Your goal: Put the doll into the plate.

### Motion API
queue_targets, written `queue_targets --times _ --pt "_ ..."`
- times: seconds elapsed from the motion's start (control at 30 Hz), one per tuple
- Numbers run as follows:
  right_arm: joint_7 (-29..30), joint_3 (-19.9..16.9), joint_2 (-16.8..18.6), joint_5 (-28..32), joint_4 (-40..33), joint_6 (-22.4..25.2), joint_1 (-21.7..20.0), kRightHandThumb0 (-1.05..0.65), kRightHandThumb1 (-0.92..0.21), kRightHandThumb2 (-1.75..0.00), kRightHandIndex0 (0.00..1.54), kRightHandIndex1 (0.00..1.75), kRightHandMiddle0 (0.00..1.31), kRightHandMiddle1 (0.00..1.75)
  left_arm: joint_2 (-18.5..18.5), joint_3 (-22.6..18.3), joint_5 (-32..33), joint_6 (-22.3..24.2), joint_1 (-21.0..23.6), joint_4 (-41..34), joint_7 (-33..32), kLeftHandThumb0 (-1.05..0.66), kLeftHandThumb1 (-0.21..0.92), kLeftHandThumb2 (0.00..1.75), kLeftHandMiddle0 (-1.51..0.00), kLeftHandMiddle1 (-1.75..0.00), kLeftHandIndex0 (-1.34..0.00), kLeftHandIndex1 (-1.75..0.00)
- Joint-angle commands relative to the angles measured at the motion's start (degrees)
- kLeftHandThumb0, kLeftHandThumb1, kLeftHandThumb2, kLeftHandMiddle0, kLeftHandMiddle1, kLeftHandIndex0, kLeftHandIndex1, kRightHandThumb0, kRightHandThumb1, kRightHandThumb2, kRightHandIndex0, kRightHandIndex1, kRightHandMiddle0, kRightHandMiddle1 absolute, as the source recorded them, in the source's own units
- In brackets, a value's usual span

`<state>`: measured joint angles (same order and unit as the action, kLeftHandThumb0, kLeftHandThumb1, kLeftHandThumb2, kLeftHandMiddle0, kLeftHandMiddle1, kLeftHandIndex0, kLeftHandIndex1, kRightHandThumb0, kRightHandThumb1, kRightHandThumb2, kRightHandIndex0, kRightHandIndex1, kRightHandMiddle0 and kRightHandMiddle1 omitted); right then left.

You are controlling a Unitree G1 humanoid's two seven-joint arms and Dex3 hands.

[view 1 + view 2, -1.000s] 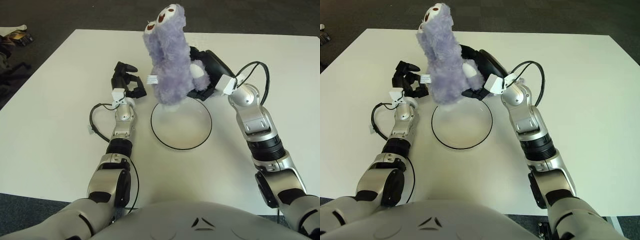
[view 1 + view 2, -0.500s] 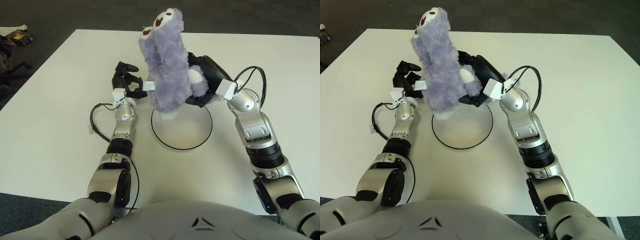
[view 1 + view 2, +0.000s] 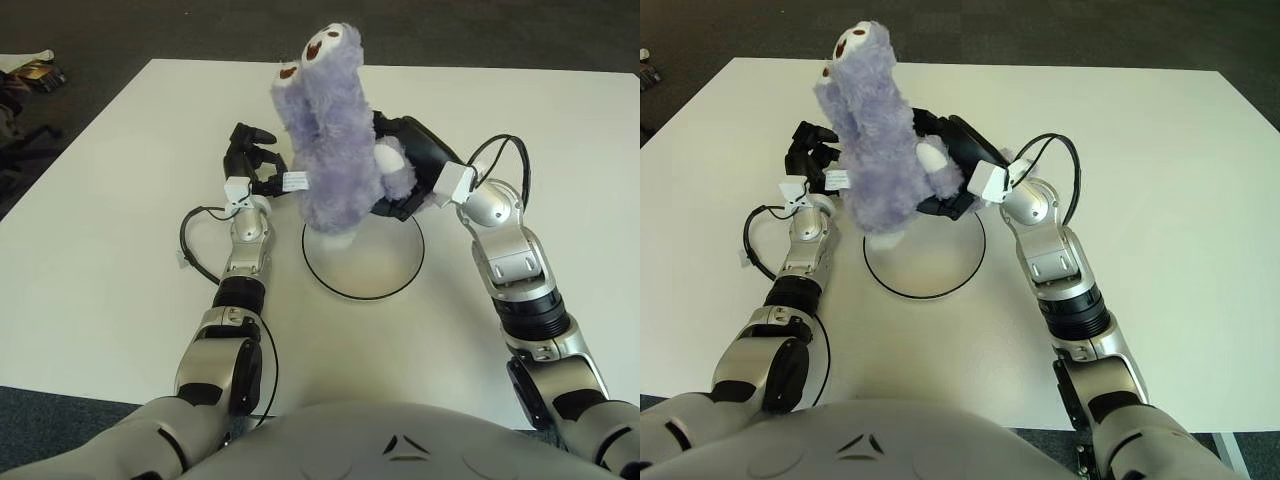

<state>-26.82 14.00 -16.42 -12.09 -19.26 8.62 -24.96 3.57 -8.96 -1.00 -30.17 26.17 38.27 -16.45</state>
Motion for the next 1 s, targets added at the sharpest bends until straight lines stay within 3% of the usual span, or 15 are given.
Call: queue_targets --times 0.0,0.43,0.53,0.6,0.77,0.87,0.93,0.97 --pt "-1.66 0.22 -1.53 -0.29 -1.96 1.98 -0.99 0.54 -0.14 -1.53 0.75 1.75 0.99 1.75 0.8 -0.45 0.82 0.32 -5.11 2.74 0.04 -0.01 0.17 1.5 -0.61 -1.75 -0.6 -1.75" --pt "-4.51 2.24 -4.64 -4.82 -5.02 6.82 -3.23 0.51 -0.21 -1.44 0.69 1.75 0.79 1.75 0.67 -0.06 -0.02 0.84 -5.0 2.57 -0.65 -0.01 0.18 1.48 -0.6 -1.75 -0.59 -1.75" --pt "-5.28 2.35 -4.97 -4.61 -5.4 6.8 -3.75 0.21 -0.19 -1.47 0.59 1.74 0.73 1.74 0.47 0.15 -0.19 0.01 -4.99 2.79 -0.37 -0.01 0.18 1.49 -0.6 -1.75 -0.59 -1.75" --pt "-5.62 2.32 -5.06 -4.43 -5.51 6.84 -3.88 0.09 -0.25 -1.38 0.49 1.74 0.65 1.72 0.43 0.18 -0.19 -0.39 -4.97 2.94 -0.29 -0.01 0.18 1.49 -0.6 -1.75 -0.59 -1.75" --pt "-6.04 1.74 -5.06 -3.64 -5.72 6.52 -3.67 0.02 -0.43 -1.16 0.35 1.75 0.54 1.64 0.2 0.39 -0.4 0.28 -5.02 2.86 -0.17 -0.01 0.18 1.49 -0.6 -1.75 -0.59 -1.75" --pt "-5.58 1.39 -5.33 -3.54 -5.39 4.98 -3.2 0.01 -0.61 -0.89 0.27 1.71 0.45 1.58 0.25 0.28 -0.24 0.88 -4.99 2.7 -0.16 -0.01 0.18 1.49 -0.6 -1.75 -0.59 -1.75" --pt "-5.27 1.34 -5.5 -3.77 -5.11 4.27 -3.09 0.0 -0.31 -1.14 0.13 1.59 0.29 1.48 0.25 0.21 -0.2 0.96 -4.89 2.73 -0.22 -0.01 0.18 1.49 -0.6 -1.75 -0.59 -1.75" --pt "-5.03 1.33 -5.62 -4.0 -4.89 3.73 -3.02 0.0 -0.26 -1.19 0.11 1.57 0.26 1.47 0.23 0.2 -0.22 0.96 -4.86 2.76 -0.24 -0.01 0.18 1.49 -0.6 -1.75 -0.59 -1.75"
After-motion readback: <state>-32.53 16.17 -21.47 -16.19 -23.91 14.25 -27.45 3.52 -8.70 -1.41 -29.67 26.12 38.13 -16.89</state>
